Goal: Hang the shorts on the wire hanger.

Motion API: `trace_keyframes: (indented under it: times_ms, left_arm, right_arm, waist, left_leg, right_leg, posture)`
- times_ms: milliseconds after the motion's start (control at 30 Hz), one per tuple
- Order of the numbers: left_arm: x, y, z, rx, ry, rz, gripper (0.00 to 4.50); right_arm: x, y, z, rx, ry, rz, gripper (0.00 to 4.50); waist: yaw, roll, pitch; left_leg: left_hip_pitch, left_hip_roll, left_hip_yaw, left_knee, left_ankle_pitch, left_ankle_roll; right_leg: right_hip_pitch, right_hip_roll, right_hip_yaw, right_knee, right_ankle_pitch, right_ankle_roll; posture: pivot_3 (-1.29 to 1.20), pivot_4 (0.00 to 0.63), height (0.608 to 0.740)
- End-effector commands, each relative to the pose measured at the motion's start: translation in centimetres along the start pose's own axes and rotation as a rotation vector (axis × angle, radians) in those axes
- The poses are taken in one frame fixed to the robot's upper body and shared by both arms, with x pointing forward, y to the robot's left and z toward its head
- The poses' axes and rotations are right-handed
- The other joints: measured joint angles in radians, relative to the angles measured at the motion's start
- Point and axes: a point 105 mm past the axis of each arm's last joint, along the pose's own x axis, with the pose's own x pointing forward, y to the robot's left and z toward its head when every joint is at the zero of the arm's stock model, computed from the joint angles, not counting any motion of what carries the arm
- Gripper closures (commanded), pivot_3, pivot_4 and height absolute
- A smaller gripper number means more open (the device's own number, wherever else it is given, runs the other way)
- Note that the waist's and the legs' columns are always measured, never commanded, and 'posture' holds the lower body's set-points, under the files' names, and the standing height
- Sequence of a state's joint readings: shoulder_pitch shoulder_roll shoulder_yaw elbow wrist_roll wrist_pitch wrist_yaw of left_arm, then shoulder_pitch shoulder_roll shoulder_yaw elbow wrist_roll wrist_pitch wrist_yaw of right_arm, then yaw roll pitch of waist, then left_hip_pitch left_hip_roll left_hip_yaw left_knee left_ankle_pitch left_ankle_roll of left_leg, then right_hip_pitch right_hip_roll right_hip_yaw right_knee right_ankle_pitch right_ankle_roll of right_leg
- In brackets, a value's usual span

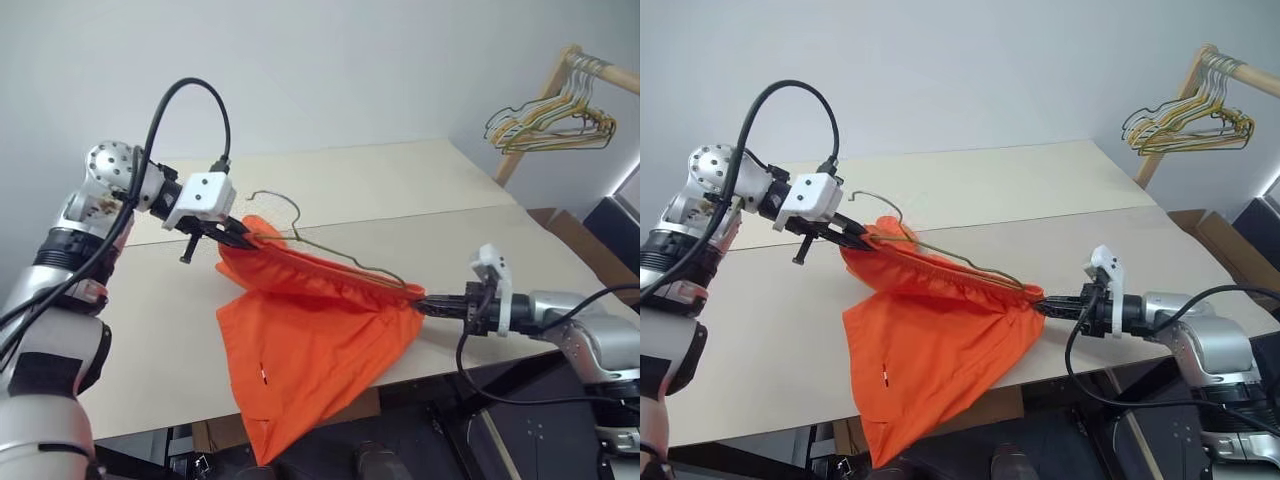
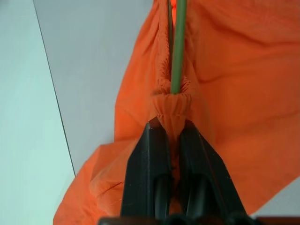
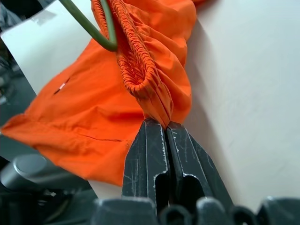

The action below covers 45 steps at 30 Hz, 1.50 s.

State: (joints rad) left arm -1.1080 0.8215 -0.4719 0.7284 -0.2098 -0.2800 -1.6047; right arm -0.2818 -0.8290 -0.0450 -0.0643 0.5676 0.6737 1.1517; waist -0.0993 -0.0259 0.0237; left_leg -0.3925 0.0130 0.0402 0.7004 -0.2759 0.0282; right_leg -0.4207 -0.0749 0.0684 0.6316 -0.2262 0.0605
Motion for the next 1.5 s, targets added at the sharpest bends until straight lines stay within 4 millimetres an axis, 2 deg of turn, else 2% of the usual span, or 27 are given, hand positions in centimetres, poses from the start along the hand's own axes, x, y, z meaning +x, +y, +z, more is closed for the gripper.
trace_keyframes:
  times_ms: [33,233,433,600,800,1033,1233,1333,1500]
  left_arm:
    - [-1.6,0.7,-1.0,-0.006,0.088,0.063,4.50]
    - [-1.3,1.3,-1.4,-0.026,0.122,0.079,4.50]
    - [-1.2,1.4,-1.6,-0.002,0.151,0.091,4.50]
    - [-0.6,1.7,-0.7,0.030,0.123,0.100,4.50]
    - [0.5,1.9,0.5,0.054,0.106,0.087,4.50]
    - [1.6,2.4,1.1,0.102,0.157,0.100,4.50]
    - [1.7,2.9,1.9,0.119,0.169,0.122,4.50]
    - [1.6,3.1,1.7,0.130,0.190,0.131,4.50]
    - [1.6,3.4,3.1,0.124,0.113,0.150,4.50]
  right_arm:
    - [-1.6,-0.3,0.7,-0.136,0.075,-0.054,4.48]
    - [-2.3,0.2,2.3,-0.329,0.168,-0.037,4.48]
    - [-2.4,-0.2,4.4,-0.446,0.240,-0.055,4.48]
    - [-1.1,-0.4,6.4,-0.535,0.305,-0.080,4.48]
    - [0.7,0.7,8.6,-0.653,0.354,-0.032,4.48]
    - [2.1,2.1,10.3,-0.719,0.378,0.013,4.48]
    - [2.3,3.3,11.7,-0.731,0.351,0.031,4.48]
    - [2.4,3.4,12.1,-0.712,0.352,0.028,4.48]
    - [3.4,2.9,12.0,-0.743,0.356,0.006,4.48]
  waist:
    - [0.001,0.000,0.000]
    - [0.000,0.000,0.000]
    - [-0.001,0.000,0.000]
    - [-0.002,0.000,0.000]
    - [-0.002,0.000,0.000]
    - [-0.003,0.000,0.000]
    - [-0.007,0.001,0.000]
    - [-0.011,0.001,0.000]
    - [-0.022,0.001,0.000]
  left_leg:
    - [0.000,0.000,0.000,0.000,0.000,0.000]
    - [0.000,0.000,0.002,0.000,0.000,0.000]
    - [0.000,0.000,0.005,0.000,0.000,0.000]
    - [-0.001,0.001,0.007,0.001,0.000,0.000]
    - [-0.002,0.001,0.008,0.001,0.000,0.000]
    - [-0.003,0.001,0.008,0.002,0.000,0.001]
    - [-0.003,0.001,0.008,0.002,0.000,0.001]
    - [-0.003,0.001,0.008,0.002,0.000,0.001]
    - [-0.003,0.001,0.007,0.002,0.000,0.001]
  right_leg:
    - [0.000,0.000,0.000,0.000,0.000,0.000]
    - [-0.001,0.000,0.000,0.000,0.000,0.000]
    - [-0.001,0.001,0.000,0.000,0.000,0.000]
    - [-0.001,0.000,0.000,0.000,0.000,0.000]
    - [-0.002,0.000,0.000,0.000,0.000,0.000]
    - [-0.003,0.000,0.000,0.000,0.000,0.000]
    - [-0.003,0.000,0.000,0.000,0.000,0.000]
    - [-0.003,0.000,0.000,0.001,0.000,0.000]
    - [-0.003,-0.001,-0.001,0.001,0.000,0.000]
  posture:
    - [-0.13,0.000,0.740]
    - [-0.14,0.000,0.740]
    - [-0.13,0.000,0.740]
    - [-0.14,0.000,0.740]
    - [-0.14,0.000,0.740]
    - [-0.15,0.000,0.740]
    - [-0.15,0.000,0.740]
    - [-0.16,0.000,0.740]
    - [-0.16,0.000,0.740]
